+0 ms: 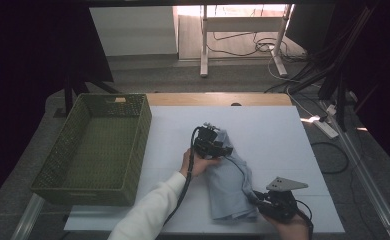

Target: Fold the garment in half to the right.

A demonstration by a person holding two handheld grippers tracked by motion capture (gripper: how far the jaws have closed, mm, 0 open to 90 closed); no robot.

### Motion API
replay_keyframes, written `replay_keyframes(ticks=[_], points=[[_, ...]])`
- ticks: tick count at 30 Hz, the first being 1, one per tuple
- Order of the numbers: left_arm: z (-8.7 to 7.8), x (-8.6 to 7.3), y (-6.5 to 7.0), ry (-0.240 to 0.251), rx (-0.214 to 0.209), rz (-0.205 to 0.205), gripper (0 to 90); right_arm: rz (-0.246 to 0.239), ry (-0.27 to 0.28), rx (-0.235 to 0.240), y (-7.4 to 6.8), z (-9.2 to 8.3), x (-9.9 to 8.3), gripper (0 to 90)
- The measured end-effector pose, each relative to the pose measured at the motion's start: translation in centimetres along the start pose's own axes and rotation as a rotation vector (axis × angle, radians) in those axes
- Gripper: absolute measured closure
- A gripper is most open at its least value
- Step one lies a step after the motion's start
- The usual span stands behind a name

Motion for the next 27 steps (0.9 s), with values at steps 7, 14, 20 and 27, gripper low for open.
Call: replay_keyframes(ticks=[7,14,20,27], points=[[-2.2,-0.5,-0.1,0.090,-0.016,0.007,33.8,-0.011,0.009,0.006,-0.2,-0.1,0.2,74.0],[-3.4,-1.3,0.0,0.104,-0.026,0.024,29.4,-0.006,-0.009,0.008,-0.1,-0.3,0.3,79.7],[-4.1,-2.5,-0.4,0.093,-0.013,0.034,29.4,0.000,-0.024,-0.005,0.2,-0.3,0.0,79.5],[-4.6,-3.8,-0.8,0.072,-0.017,0.040,30.8,-0.002,-0.023,-0.005,0.2,-0.2,0.1,79.1]])
Point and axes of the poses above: each handheld gripper's, and its own axes: z roughly forward along the jaws, x roughly out of its top, y roughly to its right, the point moved 5 cm from there along z, roughly forward along the jaws, and after that the axes turned 11 degrees about -y, right-handed, at the moved point
